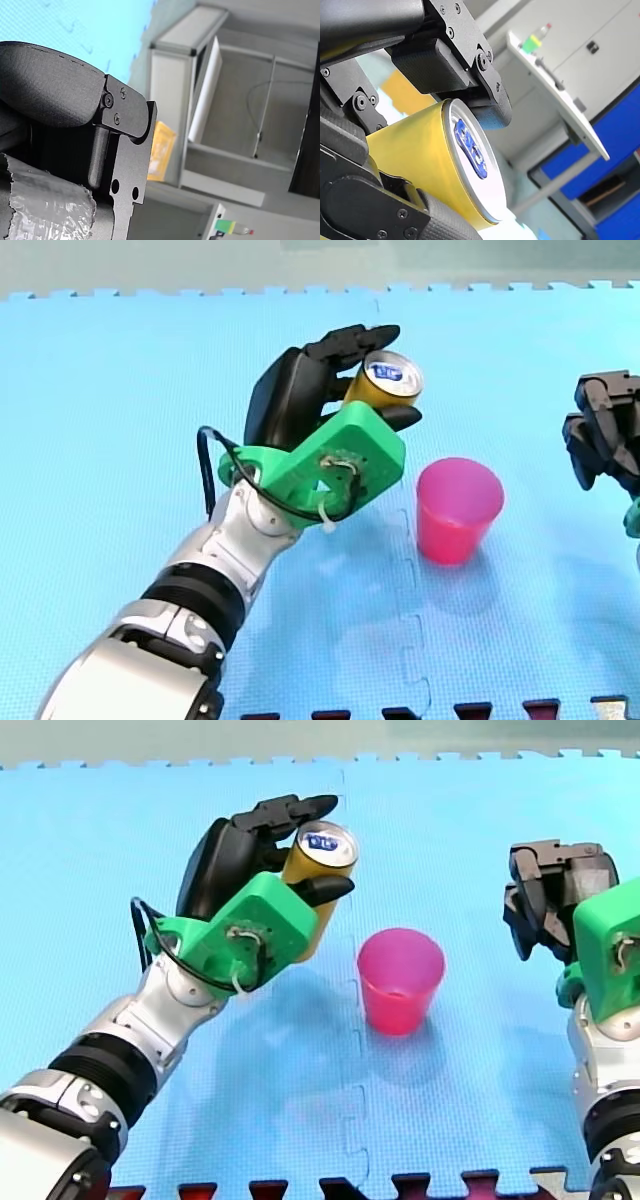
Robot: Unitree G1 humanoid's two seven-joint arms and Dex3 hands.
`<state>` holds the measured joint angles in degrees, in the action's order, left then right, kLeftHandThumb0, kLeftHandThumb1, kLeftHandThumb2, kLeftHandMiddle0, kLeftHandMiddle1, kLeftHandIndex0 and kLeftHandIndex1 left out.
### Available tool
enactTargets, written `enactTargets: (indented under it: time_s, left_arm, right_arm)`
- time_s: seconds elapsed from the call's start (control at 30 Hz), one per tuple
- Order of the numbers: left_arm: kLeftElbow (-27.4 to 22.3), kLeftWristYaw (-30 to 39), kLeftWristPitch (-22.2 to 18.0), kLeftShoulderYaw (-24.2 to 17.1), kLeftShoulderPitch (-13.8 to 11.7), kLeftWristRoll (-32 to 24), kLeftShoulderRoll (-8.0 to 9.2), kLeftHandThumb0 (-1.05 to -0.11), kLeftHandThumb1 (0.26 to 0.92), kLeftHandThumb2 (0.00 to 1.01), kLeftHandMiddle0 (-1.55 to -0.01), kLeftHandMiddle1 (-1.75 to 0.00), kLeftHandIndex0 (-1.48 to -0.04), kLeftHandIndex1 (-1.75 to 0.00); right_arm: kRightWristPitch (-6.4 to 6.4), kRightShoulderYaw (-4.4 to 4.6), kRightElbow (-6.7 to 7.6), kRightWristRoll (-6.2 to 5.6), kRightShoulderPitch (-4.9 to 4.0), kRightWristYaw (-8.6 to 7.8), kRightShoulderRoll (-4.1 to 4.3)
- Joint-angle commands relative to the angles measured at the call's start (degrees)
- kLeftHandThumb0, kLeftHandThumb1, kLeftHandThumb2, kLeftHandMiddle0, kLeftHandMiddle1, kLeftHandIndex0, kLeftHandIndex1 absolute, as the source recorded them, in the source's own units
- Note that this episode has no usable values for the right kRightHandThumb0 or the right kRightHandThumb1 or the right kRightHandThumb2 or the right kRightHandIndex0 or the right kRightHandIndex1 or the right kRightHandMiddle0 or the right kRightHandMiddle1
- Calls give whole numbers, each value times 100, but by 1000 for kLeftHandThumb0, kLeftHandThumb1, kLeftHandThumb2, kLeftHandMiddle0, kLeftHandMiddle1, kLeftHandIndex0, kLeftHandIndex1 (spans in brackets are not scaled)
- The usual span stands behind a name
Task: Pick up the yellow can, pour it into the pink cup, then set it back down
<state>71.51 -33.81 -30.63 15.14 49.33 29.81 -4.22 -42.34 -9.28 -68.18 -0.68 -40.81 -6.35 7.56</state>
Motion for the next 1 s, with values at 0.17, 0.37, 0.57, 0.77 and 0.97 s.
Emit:
enactTargets:
  time_s: [0.17, 0.37, 0.57, 0.77, 0.97]
  left_arm:
    - [93, -506, 29, 399, 134, 359, 98, -400, 816, 0, -1311, -14, -1190, -3]
    - [166, -1349, 278, 1013, 208, 1078, 214, -371, 811, 1, -1350, -29, -1215, -10]
    - [217, -1420, 276, 1092, 221, 1049, 222, -371, 813, 1, -1367, -34, -1214, -5]
    - [221, -1408, 213, 1073, 206, 955, 204, -374, 814, 1, -1374, -35, -1212, -2]
    - [224, -1344, 89, 992, 219, 801, 162, -380, 813, 0, -1376, -33, -1209, 0]
  right_arm:
    - [-8, 28, 13, 42, 1, 94, 54]
    - [-5, 29, 25, 49, 5, 114, 58]
    - [-5, 47, 30, 80, 4, 178, 43]
    - [-2, 49, 31, 77, 4, 180, 37]
    - [-2, 43, 19, 67, 1, 167, 35]
